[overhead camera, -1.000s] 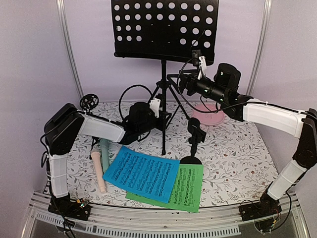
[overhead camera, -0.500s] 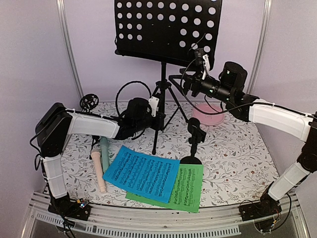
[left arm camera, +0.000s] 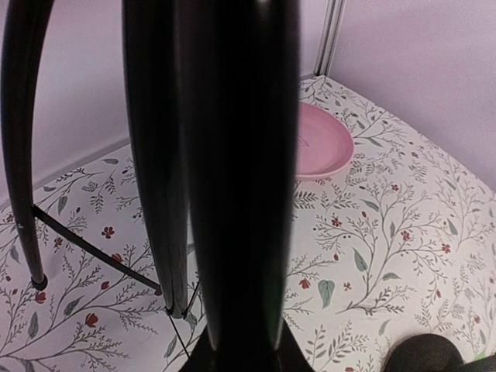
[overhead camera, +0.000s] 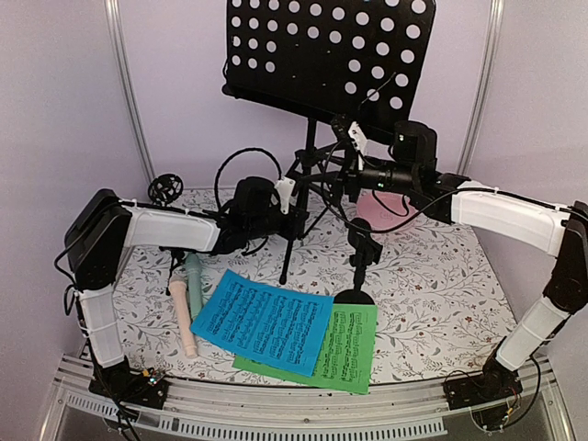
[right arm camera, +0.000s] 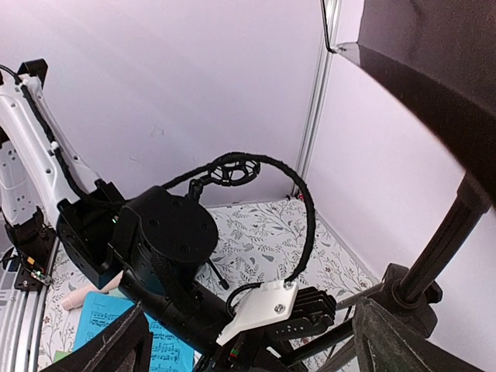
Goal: Pack up the instrument practice props
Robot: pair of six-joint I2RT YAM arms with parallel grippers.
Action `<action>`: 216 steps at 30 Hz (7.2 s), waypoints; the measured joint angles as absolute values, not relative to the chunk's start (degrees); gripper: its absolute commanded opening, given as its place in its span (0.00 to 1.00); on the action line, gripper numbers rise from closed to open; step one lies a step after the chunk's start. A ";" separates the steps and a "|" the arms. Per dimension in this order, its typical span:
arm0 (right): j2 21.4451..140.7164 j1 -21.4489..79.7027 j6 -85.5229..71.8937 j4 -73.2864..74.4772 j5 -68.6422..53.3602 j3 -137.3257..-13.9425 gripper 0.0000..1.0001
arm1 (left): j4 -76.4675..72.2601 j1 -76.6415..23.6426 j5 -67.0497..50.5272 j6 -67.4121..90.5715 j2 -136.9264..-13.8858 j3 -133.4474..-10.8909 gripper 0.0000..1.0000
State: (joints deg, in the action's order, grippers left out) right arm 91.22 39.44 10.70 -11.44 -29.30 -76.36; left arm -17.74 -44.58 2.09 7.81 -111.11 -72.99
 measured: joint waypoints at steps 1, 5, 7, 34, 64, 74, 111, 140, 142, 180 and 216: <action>91.98 39.44 11.49 -11.57 -29.21 -76.42 0.92 | -17.65 -44.38 1.76 8.21 -111.13 -73.01 0.00; 96.09 39.42 14.17 -11.66 -28.29 -77.97 0.92 | -17.52 -43.48 0.36 9.65 -111.13 -73.01 0.00; 97.73 39.42 15.40 -11.79 -27.68 -79.00 0.92 | -17.45 -43.24 0.19 10.17 -111.13 -73.01 0.00; 102.74 34.72 12.23 -22.65 -26.17 -77.78 0.90 | -16.21 -43.11 -2.37 12.27 -111.13 -73.58 0.00; 118.39 35.62 -3.66 -27.66 -24.93 -100.55 0.48 | -14.59 -43.18 -5.82 13.19 -111.13 -74.32 0.00; 118.41 35.51 -6.04 -28.88 -23.79 -100.42 0.37 | -14.13 -43.16 -6.66 13.23 -111.13 -74.65 0.00; 116.95 33.67 -22.09 -49.89 -23.81 -91.83 0.38 | -13.80 -42.68 -8.60 11.53 -111.13 -74.65 0.00; 118.52 33.34 -19.57 -42.59 -27.90 -98.89 0.01 | -11.88 -42.41 -8.80 11.14 -109.89 -74.59 0.00; 118.50 33.34 -19.73 -42.26 -28.03 -99.09 0.00 | -11.05 -42.41 -8.80 11.09 -109.40 -74.59 0.00; 112.71 35.16 -19.33 -23.70 -23.75 -106.50 0.00 | -3.09 -39.86 -7.46 1.85 -97.34 -74.26 0.00; 98.00 40.23 -25.21 -19.79 -9.17 -91.02 0.00 | 1.83 -36.14 -22.83 -11.29 -91.88 -76.90 0.33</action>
